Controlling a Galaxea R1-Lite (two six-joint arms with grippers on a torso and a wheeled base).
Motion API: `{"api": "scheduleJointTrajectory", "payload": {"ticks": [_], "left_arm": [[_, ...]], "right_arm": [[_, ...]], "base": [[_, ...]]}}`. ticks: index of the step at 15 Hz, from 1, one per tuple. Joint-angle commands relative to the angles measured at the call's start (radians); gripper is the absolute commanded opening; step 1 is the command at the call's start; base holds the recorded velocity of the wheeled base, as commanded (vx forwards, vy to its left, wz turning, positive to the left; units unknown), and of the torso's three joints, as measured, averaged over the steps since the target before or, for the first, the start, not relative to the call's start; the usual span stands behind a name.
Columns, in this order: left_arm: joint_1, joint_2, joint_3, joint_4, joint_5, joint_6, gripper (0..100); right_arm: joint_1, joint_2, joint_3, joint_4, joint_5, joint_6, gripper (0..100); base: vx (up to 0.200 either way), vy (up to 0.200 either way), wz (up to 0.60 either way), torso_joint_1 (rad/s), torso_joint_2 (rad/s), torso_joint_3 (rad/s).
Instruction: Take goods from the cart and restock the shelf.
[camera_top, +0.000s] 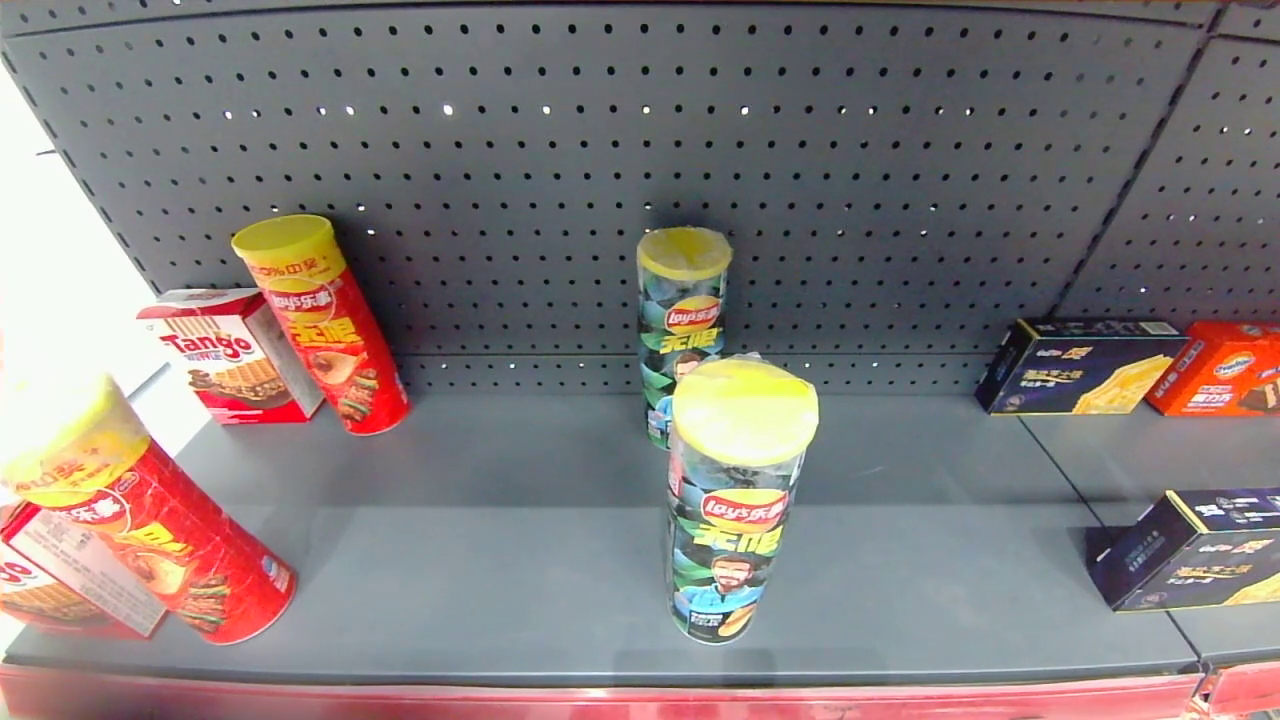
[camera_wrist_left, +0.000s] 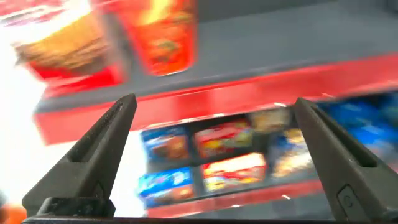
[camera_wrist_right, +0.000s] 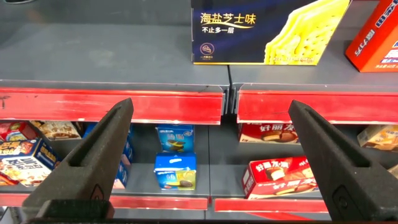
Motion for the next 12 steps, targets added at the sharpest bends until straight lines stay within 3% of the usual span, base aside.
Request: {"api": "scheduleJointTrajectory", "payload": {"ticks": [1,3,5,6,12], "left_arm": [[0.002,0.000,0.000,-0.003,0.046,-0.031,100],[0.000,0.000,0.000,-0.001,0.032,-0.020,100],[0.000,0.000,0.000,0.000,-0.084,-0.023,100],[-0.002,0.000,0.000,0.002,-0.115,-0.019,100],[-0.003,0.000,0.000,0.002,-0.112,-0.020,100]], "right_arm": [[0.000,0.001,0.000,-0.001,0.001,0.000,100],[0.000,0.001,0.000,-0.001,0.001,0.000,100],[0.000,0.001,0.000,-0.001,0.001,0.000,100],[0.000,0.001,0.000,-0.001,0.001,0.000,100],[0.001,0.001,0.000,0.001,0.005,-0.005,100]], "base": [[0.000,0.000,0.00,0.000,0.00,0.000],[0.000,0.000,0.00,0.000,0.00,0.000],[0.000,0.000,0.00,0.000,0.00,0.000],[0.000,0.000,0.00,0.000,0.00,0.000],[0.000,0.000,0.00,0.000,0.00,0.000]]}}
